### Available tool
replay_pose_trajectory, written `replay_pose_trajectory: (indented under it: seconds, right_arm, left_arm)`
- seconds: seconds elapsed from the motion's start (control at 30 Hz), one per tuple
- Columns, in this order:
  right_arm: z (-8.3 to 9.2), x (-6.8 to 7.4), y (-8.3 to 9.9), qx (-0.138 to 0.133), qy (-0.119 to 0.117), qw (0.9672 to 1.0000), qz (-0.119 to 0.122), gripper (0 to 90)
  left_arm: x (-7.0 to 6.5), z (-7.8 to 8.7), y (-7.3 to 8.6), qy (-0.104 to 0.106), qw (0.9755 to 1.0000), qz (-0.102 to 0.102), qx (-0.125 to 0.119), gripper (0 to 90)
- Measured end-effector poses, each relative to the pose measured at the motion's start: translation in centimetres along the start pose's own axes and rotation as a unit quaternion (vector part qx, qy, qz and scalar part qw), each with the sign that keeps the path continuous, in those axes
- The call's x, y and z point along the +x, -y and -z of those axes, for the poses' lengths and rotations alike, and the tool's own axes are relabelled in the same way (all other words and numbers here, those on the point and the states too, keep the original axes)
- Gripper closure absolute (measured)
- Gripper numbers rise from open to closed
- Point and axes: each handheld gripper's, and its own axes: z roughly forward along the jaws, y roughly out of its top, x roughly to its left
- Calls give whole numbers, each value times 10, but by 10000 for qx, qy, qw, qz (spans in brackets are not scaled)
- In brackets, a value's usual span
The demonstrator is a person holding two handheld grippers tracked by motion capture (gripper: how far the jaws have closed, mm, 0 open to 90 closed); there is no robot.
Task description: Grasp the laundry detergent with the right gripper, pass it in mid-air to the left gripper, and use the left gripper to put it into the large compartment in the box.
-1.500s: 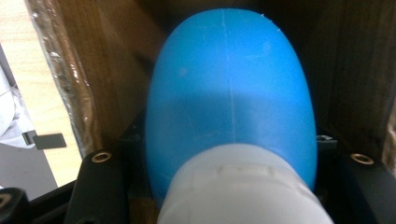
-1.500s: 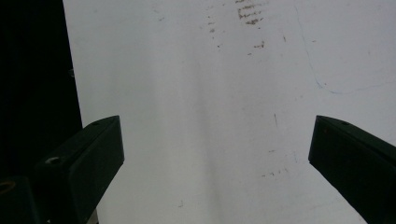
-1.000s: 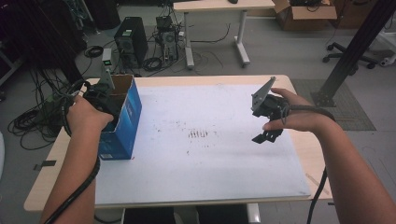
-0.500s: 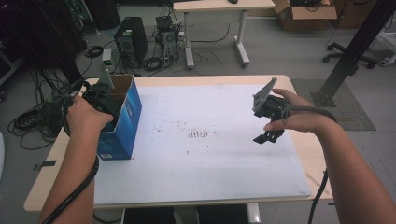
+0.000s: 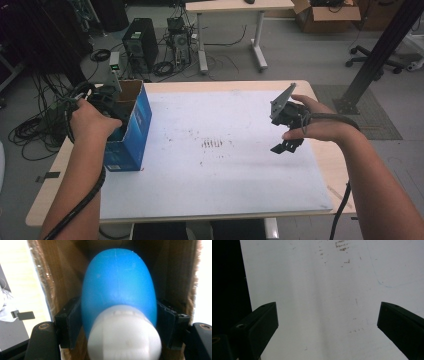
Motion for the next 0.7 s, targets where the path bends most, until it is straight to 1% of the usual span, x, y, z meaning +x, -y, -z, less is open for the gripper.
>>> replay_pose_trajectory:
  seconds: [0.17, 0.2, 0.27, 0.37, 0.43, 0.5, 0.57, 0.6, 0.63, 0.7]
  right_arm:
    - [-1, 0, 1, -1, -11, 10000, -24, 35]
    - [-1, 0, 1, -3, -8, 10000, -18, 35]
    - [0, 0, 2, -15, -5, 10000, -41, 35]
    - [1, 0, 2, -26, 6, 10000, -45, 34]
    - [1, 0, 2, -38, 0, 10000, -47, 35]
    - [2, 0, 2, -23, 7, 10000, -36, 35]
    - [2, 1, 1, -39, -2, 10000, -39, 35]
    - [2, 1, 1, -38, -1, 10000, -40, 35]
    - [2, 1, 1, -38, -4, 10000, -25, 35]
    - [2, 1, 0, -34, 2, 10000, -33, 35]
  left_arm:
    - [0, 9, 2, -45, 10000, 20, 0, 249]
    - [1, 11, 2, -61, 10000, 0, -11, 238]
    - [1, 15, 4, -85, 9999, 23, -90, 228]
    - [2, 20, 5, -92, 9999, 21, -118, 212]
    - [1, 22, 6, -87, 9999, 16, -139, 206]
    - [0, 25, 8, -137, 9997, -11, -181, 204]
    - [0, 27, 8, -148, 9997, -23, -178, 172]
    - [-1, 27, 8, -136, 9998, 19, -168, 155]
    - [-2, 28, 9, -122, 9998, -11, -154, 156]
    - [-3, 30, 9, -140, 9996, -22, -230, 149]
